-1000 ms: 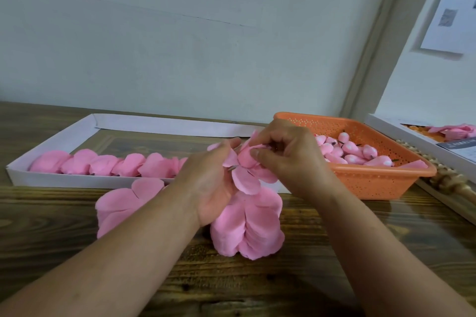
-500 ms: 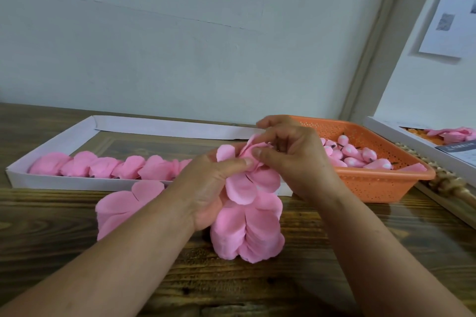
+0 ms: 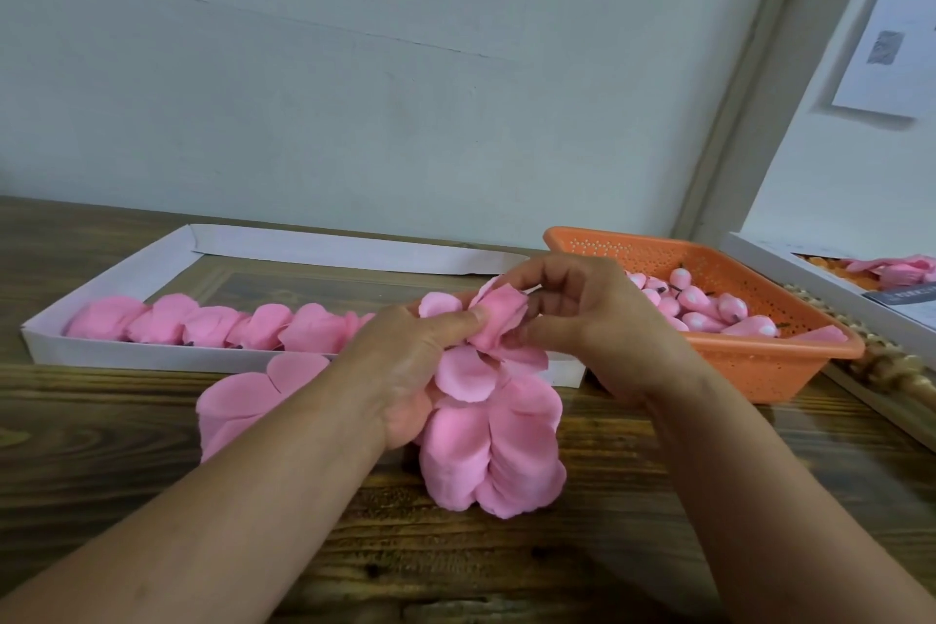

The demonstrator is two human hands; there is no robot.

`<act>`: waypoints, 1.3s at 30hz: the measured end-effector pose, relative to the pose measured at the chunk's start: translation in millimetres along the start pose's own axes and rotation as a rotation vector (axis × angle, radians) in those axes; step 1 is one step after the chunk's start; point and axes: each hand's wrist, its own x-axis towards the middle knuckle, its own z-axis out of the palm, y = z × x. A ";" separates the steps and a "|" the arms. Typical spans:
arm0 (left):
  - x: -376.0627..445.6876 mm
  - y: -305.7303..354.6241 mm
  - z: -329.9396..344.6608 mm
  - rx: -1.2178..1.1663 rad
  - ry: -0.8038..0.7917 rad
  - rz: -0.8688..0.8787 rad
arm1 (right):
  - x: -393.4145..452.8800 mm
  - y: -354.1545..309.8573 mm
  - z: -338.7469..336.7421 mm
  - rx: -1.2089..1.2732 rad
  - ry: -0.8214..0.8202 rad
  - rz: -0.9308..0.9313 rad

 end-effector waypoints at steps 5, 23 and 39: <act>-1.7 1.6 2.1 -0.024 0.006 -0.072 | 2.4 0.6 3.8 -0.148 0.105 -0.070; 0.1 7.7 -6.1 -0.001 -0.073 -0.156 | 0.6 3.8 1.6 -0.110 0.002 -0.141; -4.2 1.9 3.0 0.311 0.103 0.004 | -1.5 -0.4 3.6 -0.384 -0.054 -0.186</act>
